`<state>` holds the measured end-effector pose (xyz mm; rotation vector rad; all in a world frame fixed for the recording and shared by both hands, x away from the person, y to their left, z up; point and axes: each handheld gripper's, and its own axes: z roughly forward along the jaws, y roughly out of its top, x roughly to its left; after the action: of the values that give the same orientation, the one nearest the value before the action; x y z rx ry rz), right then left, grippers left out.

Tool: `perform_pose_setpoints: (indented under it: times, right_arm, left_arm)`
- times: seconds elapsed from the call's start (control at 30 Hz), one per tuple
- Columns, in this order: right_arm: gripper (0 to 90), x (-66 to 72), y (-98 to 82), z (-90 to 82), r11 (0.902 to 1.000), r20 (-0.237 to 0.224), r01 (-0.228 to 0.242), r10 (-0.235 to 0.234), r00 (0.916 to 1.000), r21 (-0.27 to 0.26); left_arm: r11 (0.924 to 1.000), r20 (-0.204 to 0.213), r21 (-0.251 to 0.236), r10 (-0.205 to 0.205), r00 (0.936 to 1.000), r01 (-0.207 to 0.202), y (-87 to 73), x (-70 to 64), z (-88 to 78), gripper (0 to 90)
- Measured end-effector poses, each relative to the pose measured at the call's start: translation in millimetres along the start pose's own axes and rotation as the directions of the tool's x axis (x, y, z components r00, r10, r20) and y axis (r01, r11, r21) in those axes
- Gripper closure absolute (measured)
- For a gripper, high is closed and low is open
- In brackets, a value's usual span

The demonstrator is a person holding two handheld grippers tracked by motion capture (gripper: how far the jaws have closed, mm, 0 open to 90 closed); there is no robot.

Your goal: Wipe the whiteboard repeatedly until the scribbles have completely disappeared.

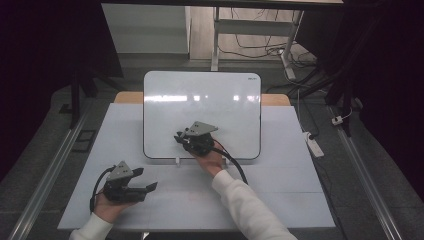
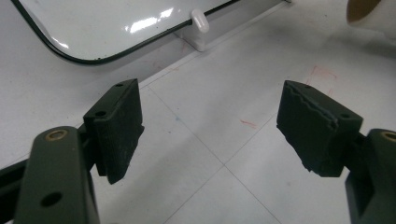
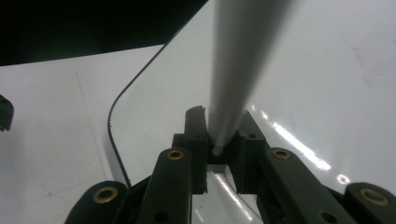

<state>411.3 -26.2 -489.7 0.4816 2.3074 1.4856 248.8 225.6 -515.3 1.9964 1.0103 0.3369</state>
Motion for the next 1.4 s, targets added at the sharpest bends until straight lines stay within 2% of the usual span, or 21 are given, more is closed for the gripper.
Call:
perform_pose_setpoints:
  times: [0.1, 0.17, 0.27, 0.3, 0.37, 0.47, 0.5, 0.57, 0.63, 0.7, 0.77, 0.83, 0.9, 0.93, 1.03, 1.07, 1.1, 1.2, 1.27, 1.37, 1.4]
  right_arm:
    - [78.5, -15.0, 4.6, -8.9, 0.9975, 0.081, -0.043, 0.048, 0.9956, -0.056]
    - [78.5, -15.3, 3.7, -8.6, 0.9966, 0.074, -0.054, 0.059, 0.9955, -0.063]
    - [78.5, 2.5, -2.5, 0.9, 1.0, -0.009, -0.007, 0.007, 0.9999, -0.006]
    - [78.4, 7.3, -4.2, 2.1, 0.9998, -0.02, 0.017, -0.017, 0.9997, 0.01]
    - [78.5, 5.3, -4.7, -0.8, 0.9997, -0.012, 0.022, -0.022, 0.9997, 0.013]
    - [78.4, -9.0, -2.4, -11.7, 0.9992, 0.062, -0.027, 0.029, 0.9977, -0.031]
    - [78.5, -10.7, -1.9, -13.8, 0.999, 0.077, -0.027, 0.029, 0.9966, -0.036]
    - [78.5, -6.7, -3.3, -12.8, 0.9992, 0.078, -0.02, 0.023, 0.9967, -0.035]
    - [78.5, 5.5, -8.2, -6.7, 1.0, 0.02, 0.005, -0.005, 0.9998, 0.005]
    - [78.5, 11.0, -10.3, -6.5, 0.9986, 0.01, 0.047, -0.047, 0.9988, 0.024]
    - [78.5, 1.7, -9.7, -13.0, 0.9997, 0.034, 0.021, -0.022, 0.9992, 0.011]
    - [78.5, -11.2, -8.4, -22.9, 0.9993, 0.095, -0.025, 0.028, 0.9951, -0.026]
    - [78.5, -15.0, -9.3, -25.5, 0.9973, 0.091, -0.058, 0.062, 0.9939, -0.045]
    - [78.5, -10.8, -10.2, -24.2, 0.9982, 0.09, -0.048, 0.051, 0.9946, -0.034]
    - [78.5, 5.6, -16.3, -14.2, 0.9999, 0.01, -0.01, 0.01, 0.9999, 0.011]
    - [78.5, 7.1, -16.2, -14.6, 0.9998, 0.016, 0.014, -0.014, 0.9998, 0.017]
    - [78.5, 3.8, -15.1, -16.1, 0.9998, 0.02, 0.008, -0.008, 0.9998, 0.018]
    - [78.5, -9.8, -13.1, -26.2, 0.9989, 0.078, -0.043, 0.044, 0.996, -0.017]
    - [78.5, -8.1, -14.1, -27.7, 0.9991, 0.078, -0.04, 0.041, 0.9961, -0.011]
    - [78.5, 0.7, -18.2, -26.4, 0.9995, 0.05, 0.008, -0.01, 0.9987, 0.03]
    - [78.5, -2.3, -18.3, -28.5, 0.9995, 0.047, 0.001, -0.003, 0.9989, 0.03]
  left_arm:
    - [1.0, -0.001, -0.001, 0.003, 1.0, -0.003, 0.3, -0.6, -0.1, 23.1]
    - [1.0, 0.0, 0.002, 0.001, 1.0, -0.001, 0.6, 0.2, 0.7, 23.1]
    - [1.0, 0.0, 0.005, -0.001, 1.0, 0.001, 0.5, 0.5, 1.6, 23.0]
    - [1.0, 0.0, 0.004, 0.001, 1.0, -0.001, 0.4, 0.3, 1.2, 23.1]
    - [1.0, -0.002, 0.001, 0.001, 1.0, -0.001, 0.0, -0.3, 0.2, 23.1]
    - [1.0, -0.004, 0.0, 0.002, 1.0, -0.002, -0.2, -0.2, -0.8, 23.1]
    - [1.0, -0.004, -0.001, 0.002, 1.0, -0.002, -0.1, 0.0, -0.6, 23.1]
    - [1.0, -0.003, 0.0, 0.0, 1.0, 0.0, 0.1, 0.3, 0.1, 23.1]
    - [1.0, -0.002, 0.002, 0.0, 1.0, 0.0, 0.3, 0.4, 0.7, 23.1]
    - [1.0, -0.002, 0.001, 0.001, 1.0, -0.001, 0.1, -0.1, 0.4, 23.1]
    - [1.0, -0.004, -0.001, 0.001, 1.0, -0.001, -0.1, -0.4, -0.5, 23.1]
    - [1.0, -0.004, -0.002, 0.001, 1.0, -0.001, -0.1, -0.1, -0.9, 23.1]
    - [1.0, -0.004, -0.001, 0.0, 1.0, 0.0, 0.1, 0.3, -0.1, 23.1]
    - [1.0, -0.003, 0.002, 0.0, 1.0, 0.0, 0.2, 0.4, 0.5, 23.1]
    - [1.0, -0.002, 0.003, 0.002, 1.0, -0.002, 0.4, 0.2, 1.0, 23.0]
    - [1.0, -0.003, 0.002, 0.002, 1.0, -0.002, 0.3, -0.1, 0.7, 23.1]
    - [1.0, -0.005, 0.002, 0.001, 1.0, -0.001, 0.1, -0.1, 0.3, 23.1]
    - [1.0, -0.006, -0.003, 0.0, 1.0, 0.0, -0.1, 0.2, -0.6, 23.1]
    - [1.0, -0.005, 0.002, -0.002, 1.0, 0.002, 0.1, 0.9, 0.3, 23.1]
    - [1.0, -0.004, 0.002, 0.001, 1.0, -0.001, 0.3, 0.6, 0.8, 23.1]
    - [1.0, -0.004, 0.001, 0.002, 1.0, -0.002, 0.2, 0.3, 0.3, 23.0]
